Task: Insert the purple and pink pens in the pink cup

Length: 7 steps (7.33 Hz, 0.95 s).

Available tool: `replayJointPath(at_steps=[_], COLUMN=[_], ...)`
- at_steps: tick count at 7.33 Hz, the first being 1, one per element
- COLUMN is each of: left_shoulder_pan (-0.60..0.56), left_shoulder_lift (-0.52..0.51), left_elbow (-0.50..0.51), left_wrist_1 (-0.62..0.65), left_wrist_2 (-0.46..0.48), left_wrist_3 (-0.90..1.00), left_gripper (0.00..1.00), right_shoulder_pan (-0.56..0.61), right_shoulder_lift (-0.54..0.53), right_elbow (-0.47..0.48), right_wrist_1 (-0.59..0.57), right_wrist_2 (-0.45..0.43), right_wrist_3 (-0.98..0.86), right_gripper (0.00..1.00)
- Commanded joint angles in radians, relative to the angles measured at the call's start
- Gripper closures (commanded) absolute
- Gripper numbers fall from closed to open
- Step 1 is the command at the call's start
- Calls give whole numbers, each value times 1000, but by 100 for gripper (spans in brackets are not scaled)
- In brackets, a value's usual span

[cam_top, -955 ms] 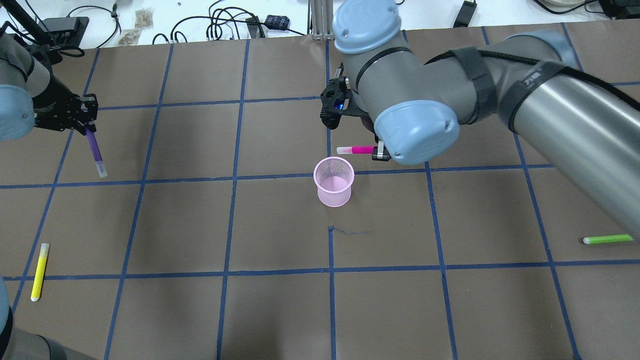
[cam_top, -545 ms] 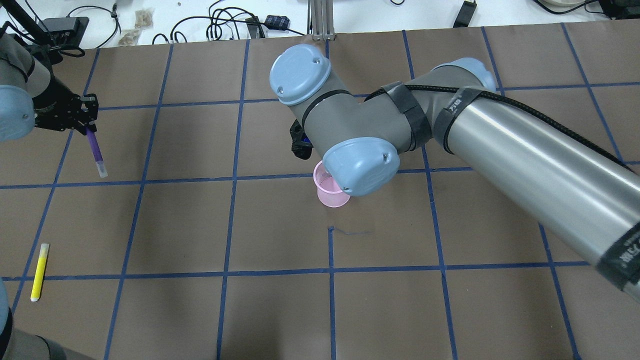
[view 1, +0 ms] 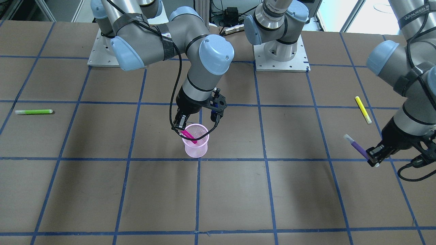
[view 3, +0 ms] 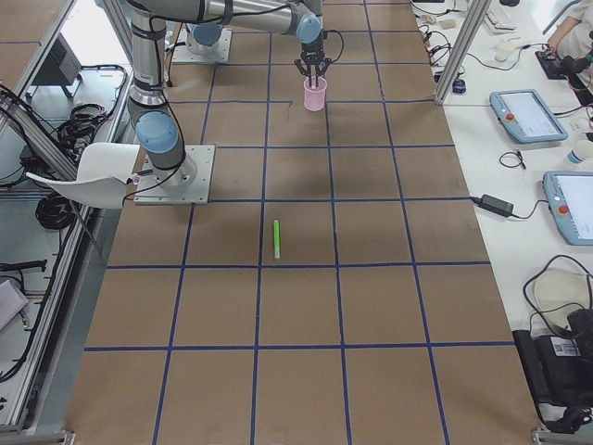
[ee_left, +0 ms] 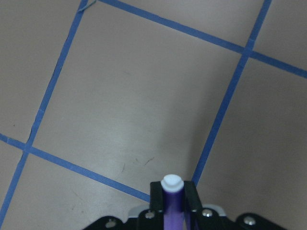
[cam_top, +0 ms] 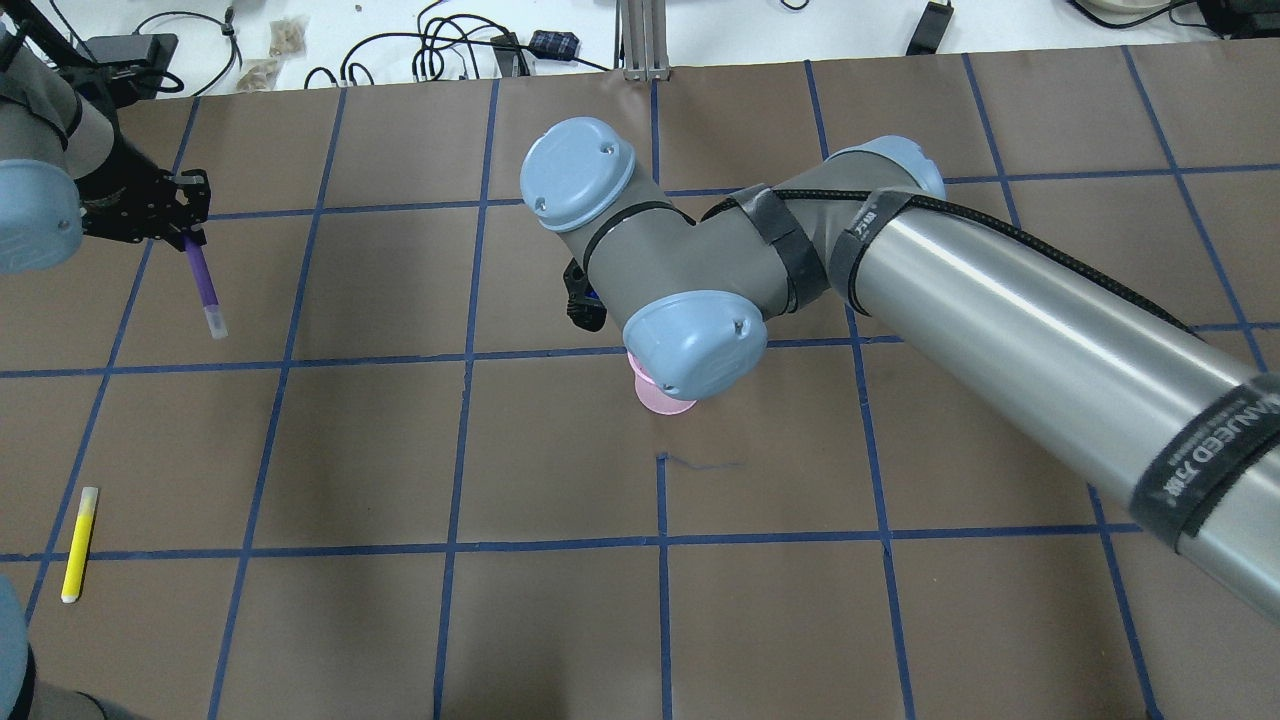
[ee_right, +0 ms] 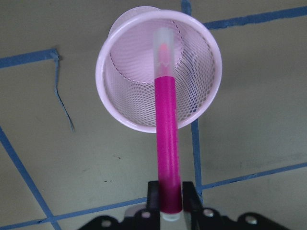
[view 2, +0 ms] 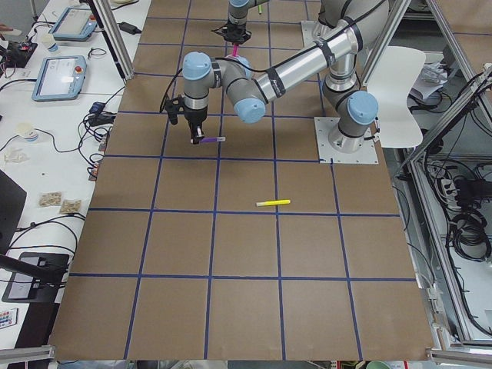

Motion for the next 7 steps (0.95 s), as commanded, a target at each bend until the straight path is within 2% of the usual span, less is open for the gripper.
replayJointPath(at_steps=[1,2,3,4,5,7], left_shoulder_pan=[-35,-50,-91,-177,-276,-403], left_shoulder_lift=[6,13,30,50,50,42], left_elbow=[4,5,5,4,5,-10], left_wrist_1=[39,43,43,43,61,167], left_wrist_2=[3,-1,-7,-3,3,9], left_wrist_3=[-13,-31,-97,-190,-275,-395], left_gripper=[100,100,100,100,100,100], right_shoulder_pan=[-30,-62,-109,-184,-264,-378], right_shoulder_lift=[-12,-38,-82,-119,-168,-238], right_elbow=[-14,-35,-34,-37,-39,-43], right_wrist_1=[3,9,-1,-1,6,20], right_wrist_2=[24,49,146,249,311,374], right_wrist_3=[-1,-1,4,19,32,45], right_gripper=[19,21,21,19,18,16])
